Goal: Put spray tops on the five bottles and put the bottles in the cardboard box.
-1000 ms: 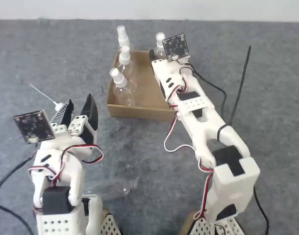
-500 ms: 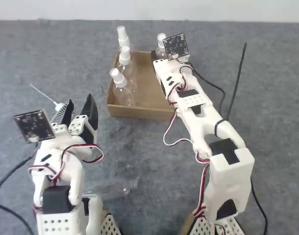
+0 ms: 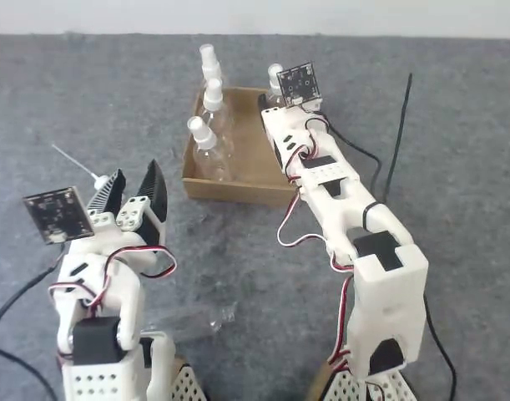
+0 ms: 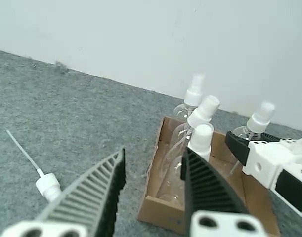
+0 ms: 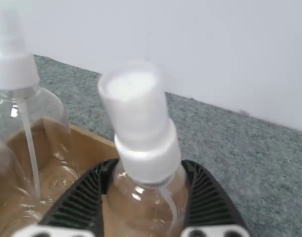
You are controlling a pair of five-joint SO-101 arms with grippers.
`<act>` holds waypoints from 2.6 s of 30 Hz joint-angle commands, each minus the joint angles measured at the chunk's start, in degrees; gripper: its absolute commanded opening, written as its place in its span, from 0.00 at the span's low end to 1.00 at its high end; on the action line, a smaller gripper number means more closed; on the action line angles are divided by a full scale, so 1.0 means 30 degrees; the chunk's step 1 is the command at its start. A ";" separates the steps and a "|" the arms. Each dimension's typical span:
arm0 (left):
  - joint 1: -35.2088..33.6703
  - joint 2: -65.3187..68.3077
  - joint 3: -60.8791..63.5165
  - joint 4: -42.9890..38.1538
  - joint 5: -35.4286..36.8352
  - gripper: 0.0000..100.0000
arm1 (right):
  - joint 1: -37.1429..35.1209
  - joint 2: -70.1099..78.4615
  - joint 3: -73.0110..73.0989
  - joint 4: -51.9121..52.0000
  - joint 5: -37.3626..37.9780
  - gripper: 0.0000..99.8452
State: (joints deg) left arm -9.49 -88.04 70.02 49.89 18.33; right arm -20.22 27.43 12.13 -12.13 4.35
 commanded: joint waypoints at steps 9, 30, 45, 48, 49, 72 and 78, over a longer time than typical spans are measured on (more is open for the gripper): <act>0.0029 -0.0264 -0.0190 -0.0674 0.0088 0.17 | 0.0161 -0.0425 -0.1114 -0.0308 -0.0059 0.17; 0.0059 -0.0264 0.0278 -0.1465 0.0088 0.17 | -0.0308 -0.0689 -0.1114 0.0952 -0.0176 0.25; -0.0029 -0.0264 0.0982 -0.2637 0.0059 0.17 | -0.0366 -0.5143 0.2667 0.1099 -0.0117 0.25; -0.0029 -0.0264 0.0982 -0.2637 0.0059 0.17 | -0.0337 -0.5758 0.3165 0.1128 -0.0117 0.25; -0.0059 -0.0264 0.0982 -0.2637 0.0059 0.17 | -0.0308 -0.5993 0.3370 0.1128 -0.0088 0.25; -0.0088 -0.0264 0.1011 -0.2637 0.0059 0.17 | -0.0249 -1.2088 0.3546 1.0476 -0.0088 0.25; -0.0527 -0.0264 0.0982 -0.2637 0.0088 0.17 | -0.0366 -1.3026 0.2286 1.4256 -0.0088 0.25</act>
State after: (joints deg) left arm -9.41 -87.96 73.80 44.00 18.33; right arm -20.40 -7.21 23.74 25.32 4.26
